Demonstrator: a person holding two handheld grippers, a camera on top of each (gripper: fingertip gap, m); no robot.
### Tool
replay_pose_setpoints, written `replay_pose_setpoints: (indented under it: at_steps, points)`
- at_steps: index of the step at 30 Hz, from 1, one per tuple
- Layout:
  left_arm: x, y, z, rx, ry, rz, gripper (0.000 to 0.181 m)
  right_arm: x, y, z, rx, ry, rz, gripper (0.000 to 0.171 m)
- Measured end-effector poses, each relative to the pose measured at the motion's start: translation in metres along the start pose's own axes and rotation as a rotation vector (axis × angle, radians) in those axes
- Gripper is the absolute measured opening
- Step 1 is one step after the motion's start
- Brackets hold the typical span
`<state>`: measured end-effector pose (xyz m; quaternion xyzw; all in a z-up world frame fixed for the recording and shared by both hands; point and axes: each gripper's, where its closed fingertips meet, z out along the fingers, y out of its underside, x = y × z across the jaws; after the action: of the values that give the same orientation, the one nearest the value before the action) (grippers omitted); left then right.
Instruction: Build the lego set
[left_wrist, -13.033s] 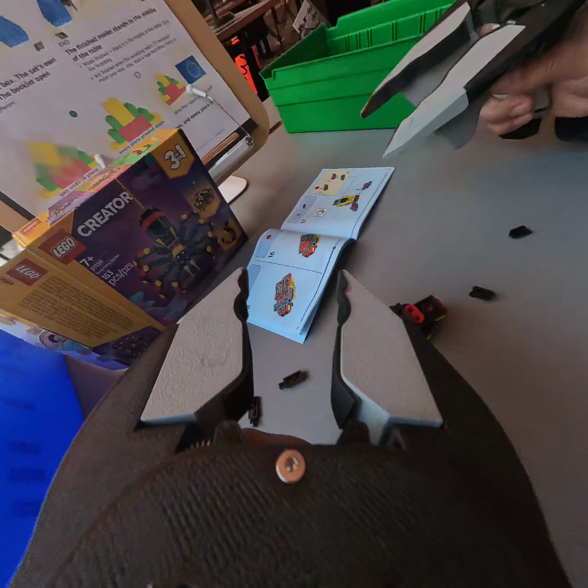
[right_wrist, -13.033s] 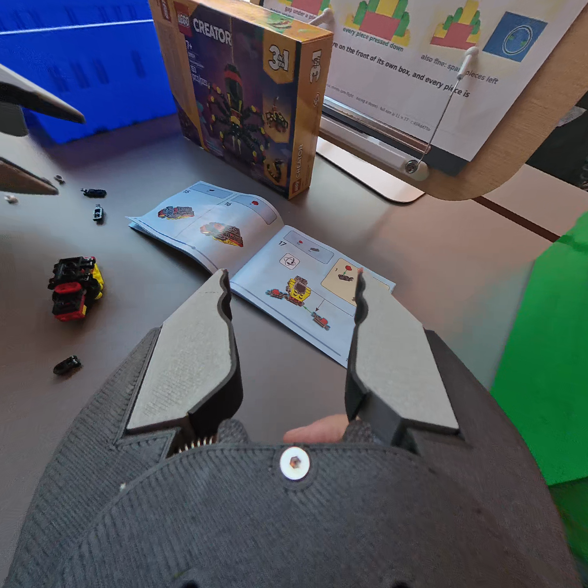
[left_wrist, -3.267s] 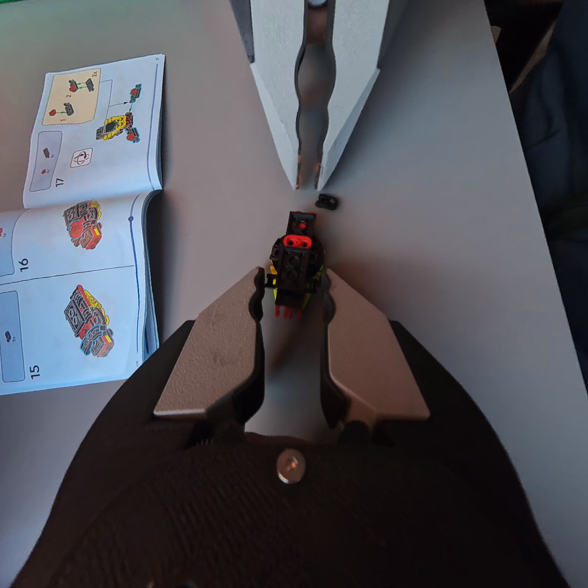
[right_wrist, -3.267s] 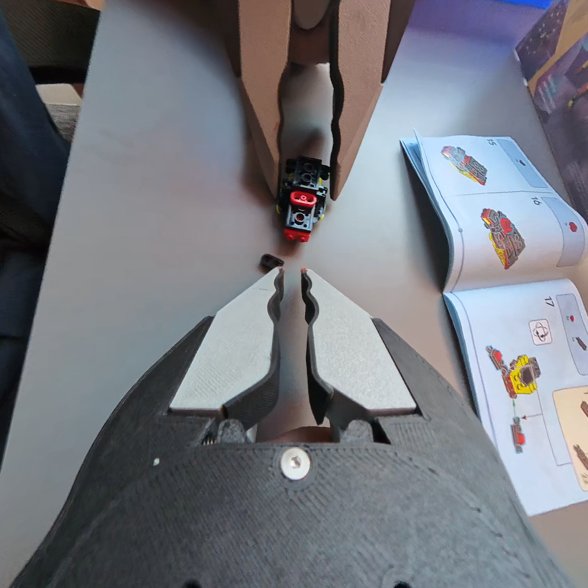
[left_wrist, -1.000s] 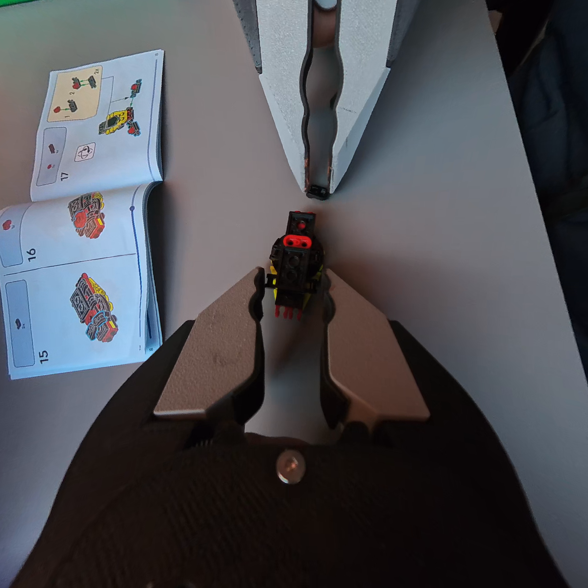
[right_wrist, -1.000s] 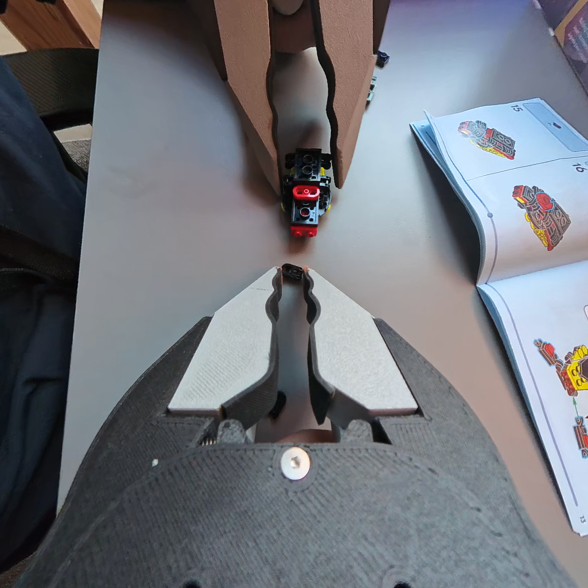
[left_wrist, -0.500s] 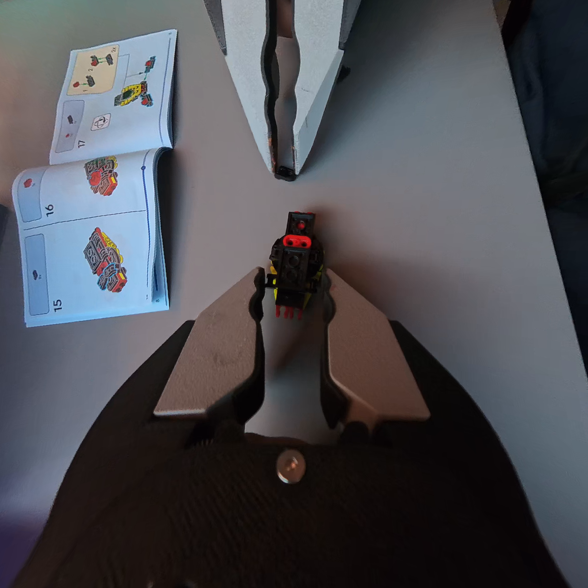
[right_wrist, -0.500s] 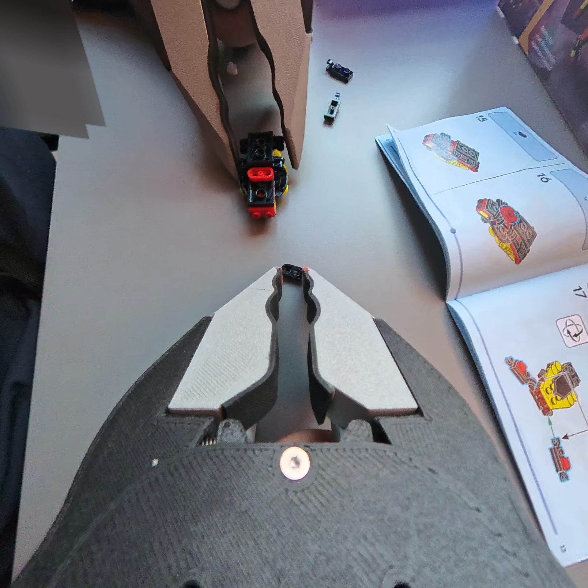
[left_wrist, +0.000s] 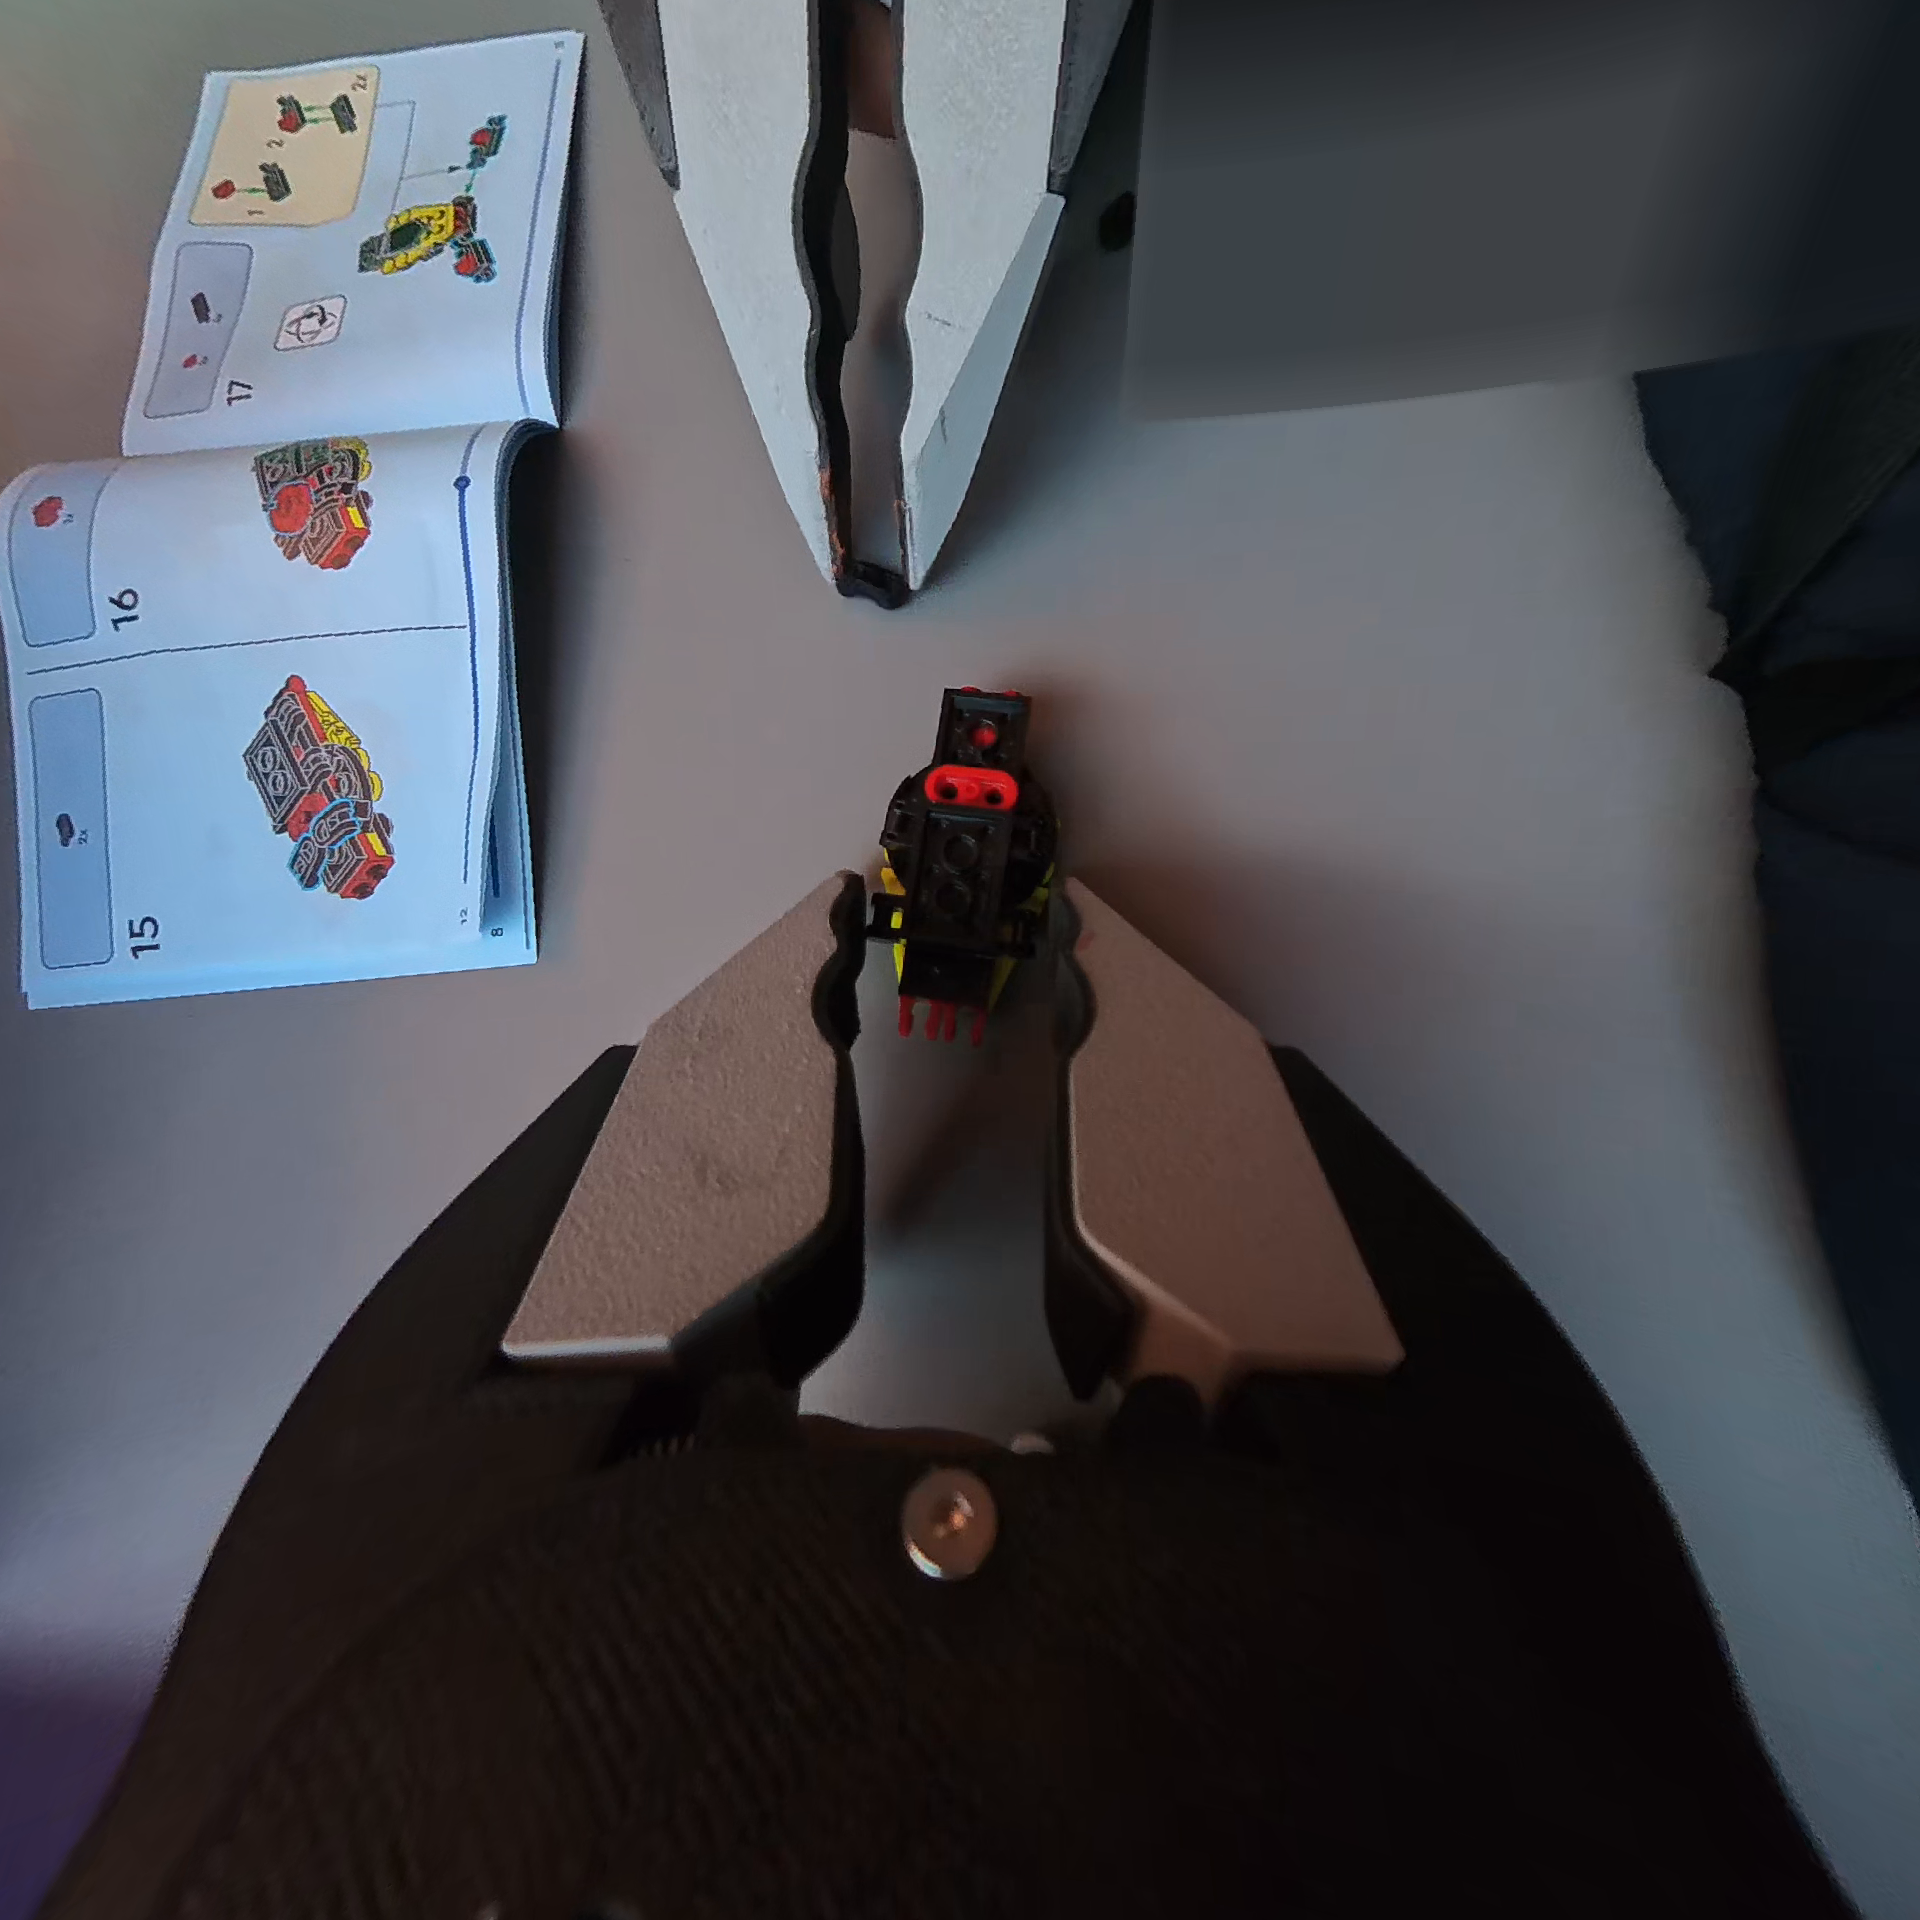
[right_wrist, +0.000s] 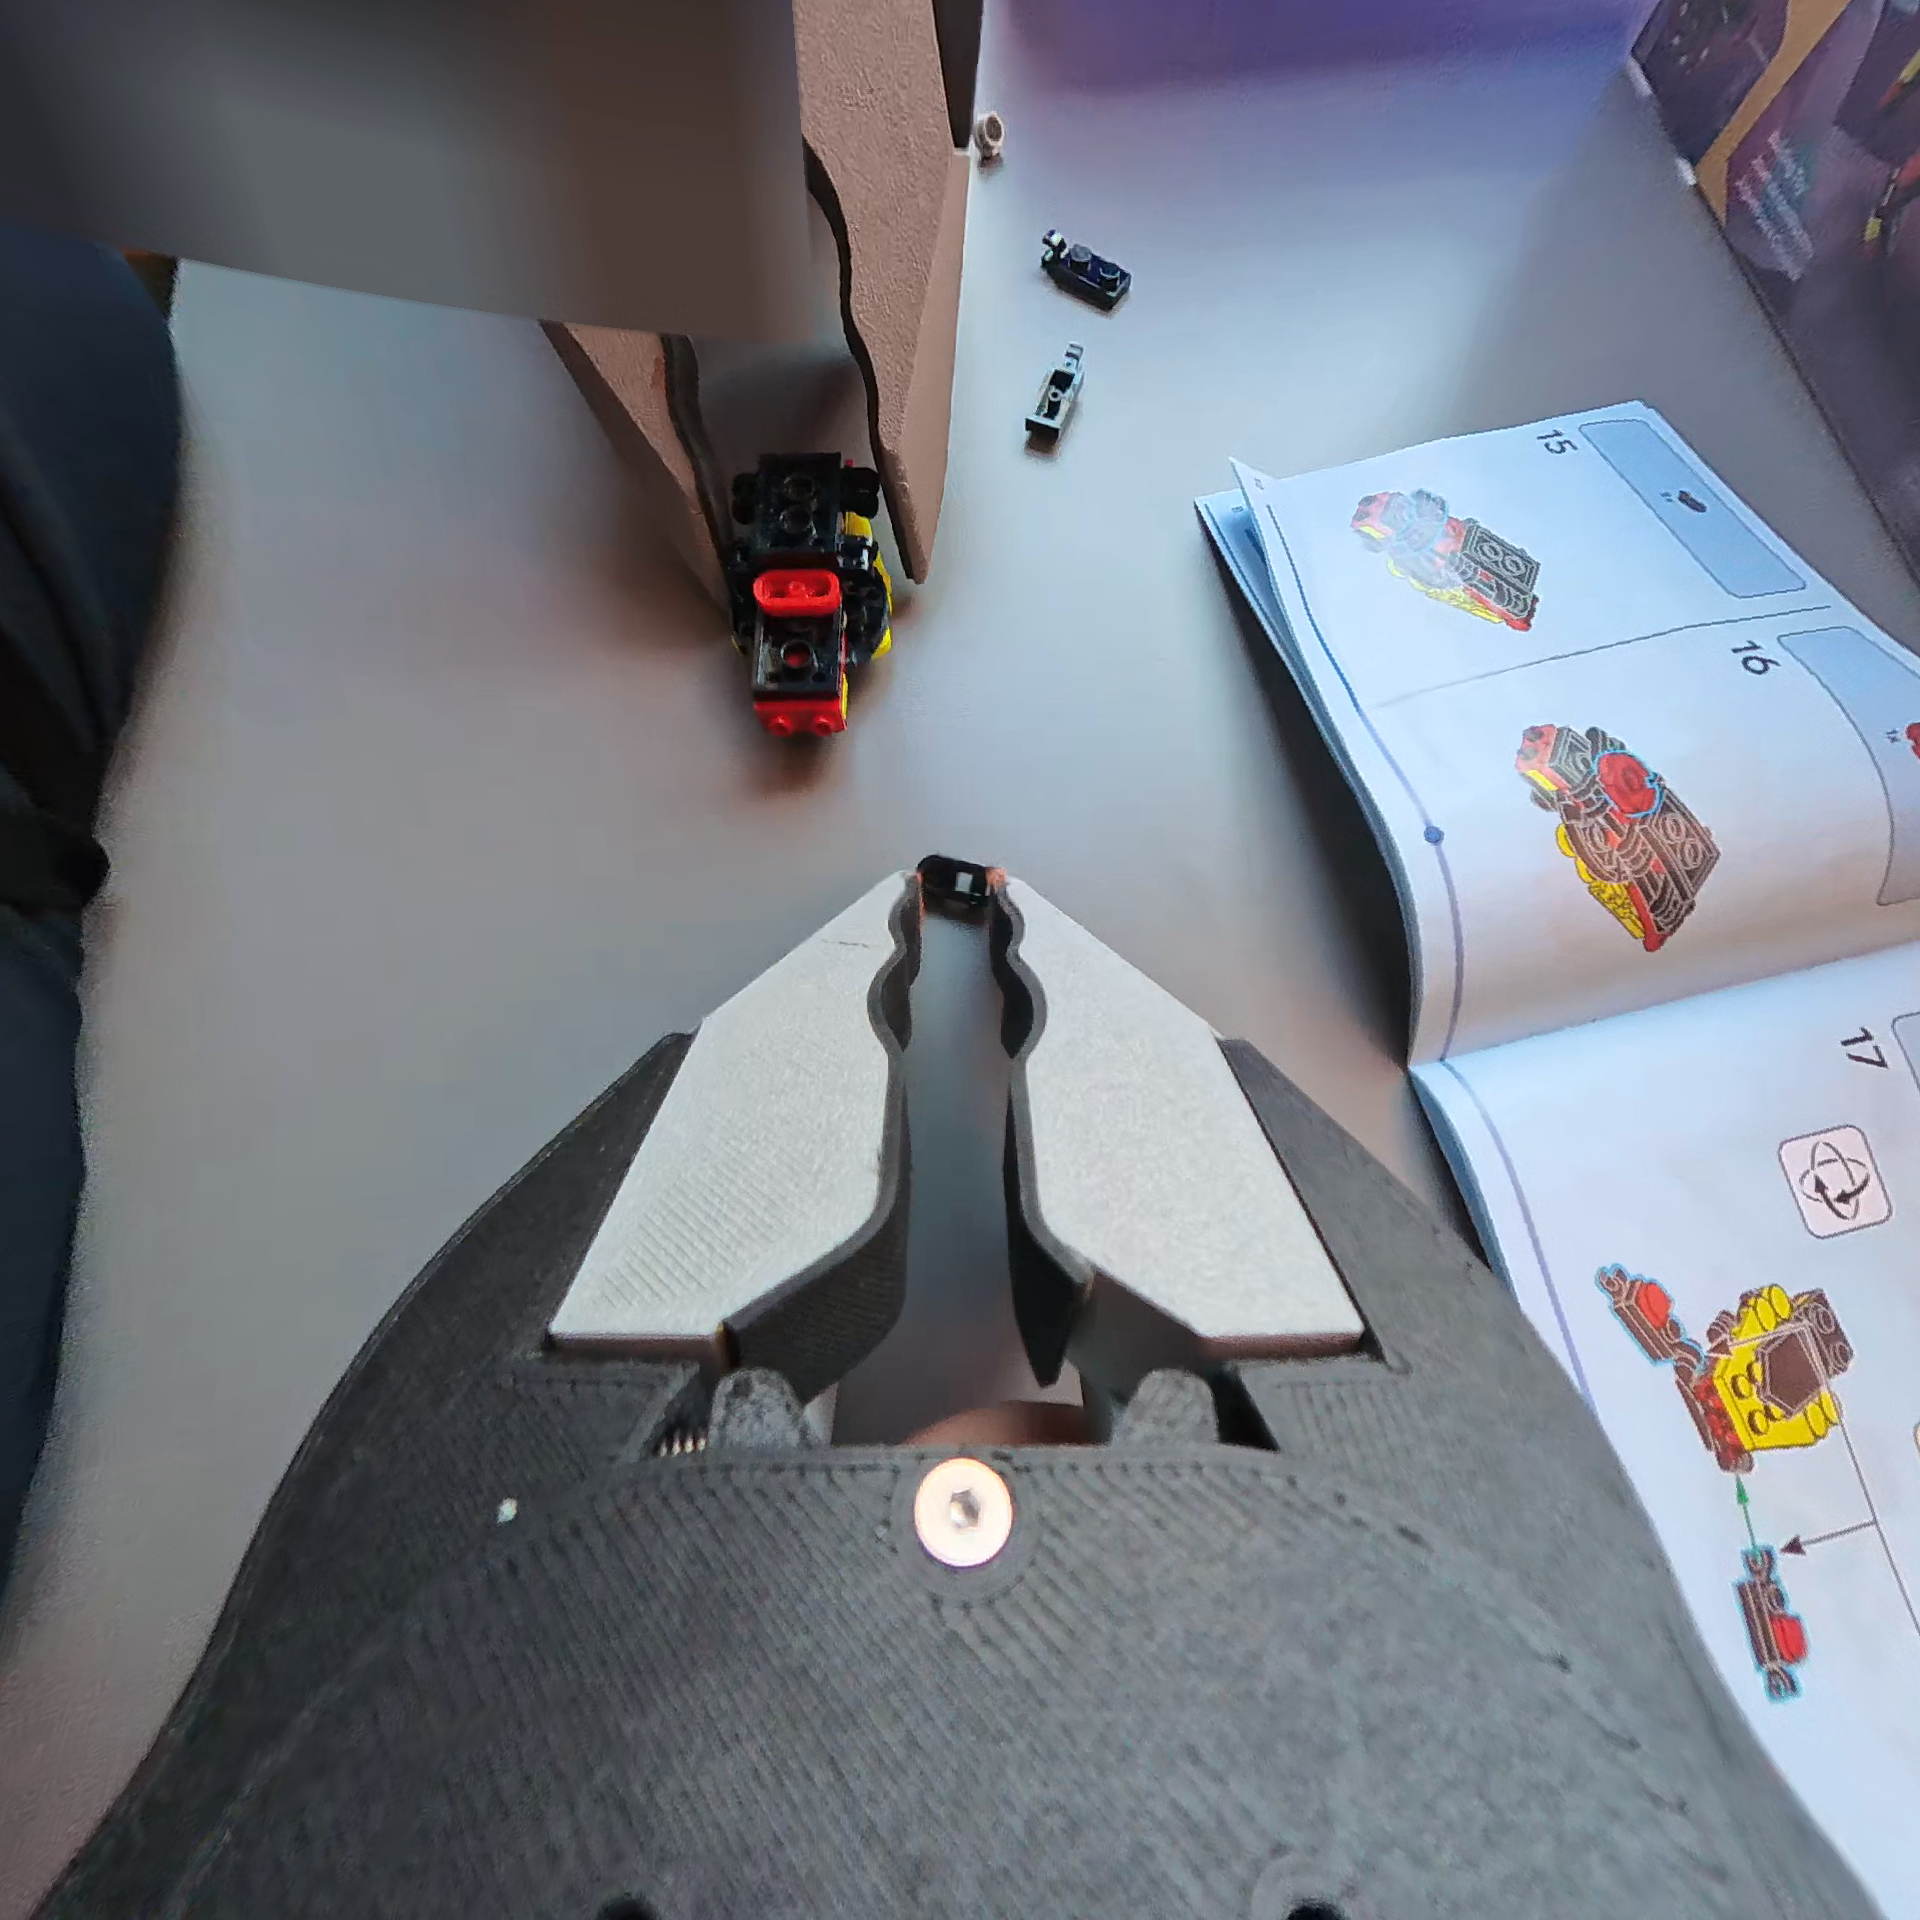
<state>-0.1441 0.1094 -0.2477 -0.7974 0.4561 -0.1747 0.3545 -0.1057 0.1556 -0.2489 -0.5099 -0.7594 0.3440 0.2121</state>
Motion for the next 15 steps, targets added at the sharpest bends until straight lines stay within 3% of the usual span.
replay_pose_setpoints:
  at_steps: [1,15]
  points:
    - [0.0000,0.0000,0.0000,0.000,0.002,0.003,0.032,0.0003,0.0009,-0.0006,-0.002,0.008,-0.007,0.009]
    - [-0.0018,-0.0003,0.0015,-0.002,0.022,-0.036,0.032,0.0011,-0.0009,-0.0094,0.050,0.011,0.022,0.011]
